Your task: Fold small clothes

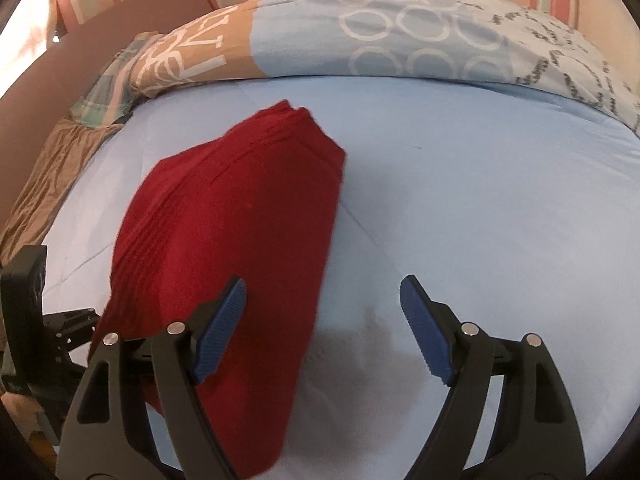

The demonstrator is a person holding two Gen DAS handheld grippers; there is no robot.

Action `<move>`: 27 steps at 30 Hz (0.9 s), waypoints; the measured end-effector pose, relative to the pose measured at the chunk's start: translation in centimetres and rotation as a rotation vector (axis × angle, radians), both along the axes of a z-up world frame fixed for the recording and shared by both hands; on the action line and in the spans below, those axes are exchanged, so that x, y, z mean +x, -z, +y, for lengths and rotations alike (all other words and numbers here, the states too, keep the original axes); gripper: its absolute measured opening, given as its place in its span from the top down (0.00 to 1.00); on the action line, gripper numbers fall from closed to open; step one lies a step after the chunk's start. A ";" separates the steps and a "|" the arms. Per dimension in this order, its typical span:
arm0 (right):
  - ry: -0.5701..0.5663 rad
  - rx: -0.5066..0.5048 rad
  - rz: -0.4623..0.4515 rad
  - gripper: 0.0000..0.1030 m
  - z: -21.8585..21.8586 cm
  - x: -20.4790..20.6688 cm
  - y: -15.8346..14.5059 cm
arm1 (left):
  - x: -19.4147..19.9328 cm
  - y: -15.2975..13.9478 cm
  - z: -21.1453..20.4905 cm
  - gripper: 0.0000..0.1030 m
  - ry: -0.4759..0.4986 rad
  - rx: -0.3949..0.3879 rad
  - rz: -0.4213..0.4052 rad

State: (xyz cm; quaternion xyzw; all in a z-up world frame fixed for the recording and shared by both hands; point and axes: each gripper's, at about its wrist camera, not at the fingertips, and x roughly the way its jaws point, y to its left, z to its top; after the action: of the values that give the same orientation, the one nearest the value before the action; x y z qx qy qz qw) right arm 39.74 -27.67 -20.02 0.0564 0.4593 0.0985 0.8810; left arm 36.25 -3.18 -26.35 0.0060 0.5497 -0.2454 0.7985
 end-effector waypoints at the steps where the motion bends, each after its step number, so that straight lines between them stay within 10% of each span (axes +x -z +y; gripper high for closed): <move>1: -0.005 0.011 -0.002 0.22 0.2 0.2 0.0 | -0.1 -0.1 0.0 0.37 0.002 0.006 -0.007; 17: 0.005 0.349 0.168 0.07 0.4 -0.5 5.5 | -1.0 0.4 -1.0 0.38 -0.001 0.035 -0.030; 22: -0.012 0.470 0.212 0.24 0.7 -0.2 6.5 | -0.9 0.3 -1.5 0.38 -0.008 0.042 -0.038; 27: -0.032 0.378 0.161 0.49 1.4 -0.7 5.6 | -1.4 0.2 -1.5 0.42 -0.021 0.045 -0.055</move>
State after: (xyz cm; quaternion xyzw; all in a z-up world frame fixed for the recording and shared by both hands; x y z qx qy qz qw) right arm 39.00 -26.23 -25.57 0.2211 0.5025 0.1923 0.8134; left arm 34.90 -4.67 -26.56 0.0250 0.5331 -0.2244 0.8154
